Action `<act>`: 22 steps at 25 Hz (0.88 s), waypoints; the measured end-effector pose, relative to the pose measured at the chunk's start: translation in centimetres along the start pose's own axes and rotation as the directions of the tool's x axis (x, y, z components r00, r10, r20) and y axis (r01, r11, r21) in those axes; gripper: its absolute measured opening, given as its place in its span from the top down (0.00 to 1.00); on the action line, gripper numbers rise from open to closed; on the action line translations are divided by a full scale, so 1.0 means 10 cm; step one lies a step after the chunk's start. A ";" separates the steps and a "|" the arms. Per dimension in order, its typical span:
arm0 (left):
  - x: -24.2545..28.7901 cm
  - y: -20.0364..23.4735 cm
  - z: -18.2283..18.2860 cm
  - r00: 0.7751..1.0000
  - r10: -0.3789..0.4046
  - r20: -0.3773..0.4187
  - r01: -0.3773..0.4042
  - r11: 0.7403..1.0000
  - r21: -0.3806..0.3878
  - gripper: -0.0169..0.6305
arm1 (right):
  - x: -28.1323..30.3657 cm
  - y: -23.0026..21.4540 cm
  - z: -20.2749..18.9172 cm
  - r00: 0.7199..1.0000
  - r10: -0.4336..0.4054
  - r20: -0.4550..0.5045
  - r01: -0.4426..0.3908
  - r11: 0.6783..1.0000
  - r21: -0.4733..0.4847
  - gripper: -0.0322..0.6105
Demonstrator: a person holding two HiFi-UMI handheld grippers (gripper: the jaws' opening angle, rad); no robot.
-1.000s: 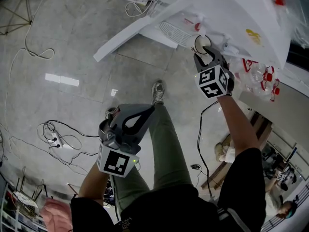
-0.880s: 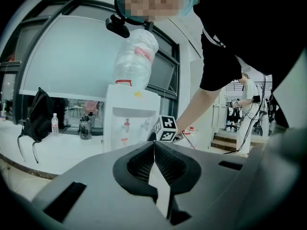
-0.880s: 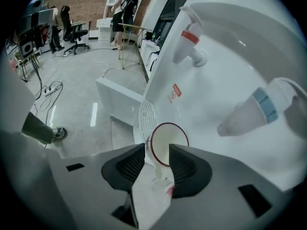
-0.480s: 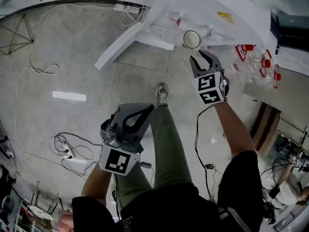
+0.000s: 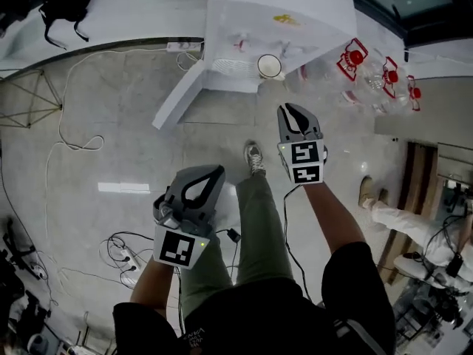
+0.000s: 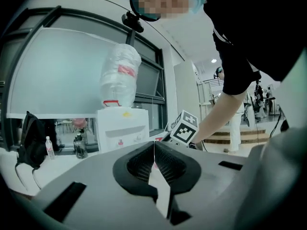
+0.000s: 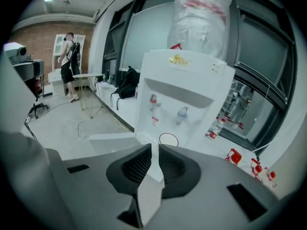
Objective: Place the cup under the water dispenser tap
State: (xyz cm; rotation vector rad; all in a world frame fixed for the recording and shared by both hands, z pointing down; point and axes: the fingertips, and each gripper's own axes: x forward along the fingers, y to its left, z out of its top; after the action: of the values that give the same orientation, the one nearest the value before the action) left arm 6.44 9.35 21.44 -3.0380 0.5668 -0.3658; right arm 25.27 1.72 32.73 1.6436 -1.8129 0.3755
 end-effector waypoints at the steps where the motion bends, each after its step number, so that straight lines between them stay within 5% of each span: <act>1: -0.05 -0.02 0.04 1.000 -0.004 0.002 0.004 1.000 0.010 0.94 | -0.09 0.04 0.00 1.000 -0.008 0.009 0.008 1.000 0.026 0.84; 12: -0.56 -0.37 0.71 0.998 -0.046 0.037 0.043 0.996 0.081 0.94 | -1.47 0.23 0.27 0.985 -0.095 0.145 0.057 0.968 0.246 0.86; 22: -1.08 -0.50 1.56 0.993 -0.065 0.099 0.051 0.989 0.138 0.94 | -2.78 0.56 0.76 0.954 -0.173 0.244 0.051 0.898 0.437 0.87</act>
State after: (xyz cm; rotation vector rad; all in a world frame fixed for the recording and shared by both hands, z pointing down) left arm 2.09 17.69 4.23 -2.9265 0.4293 -0.2360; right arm 17.79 19.60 10.62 2.1905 -1.9180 0.5432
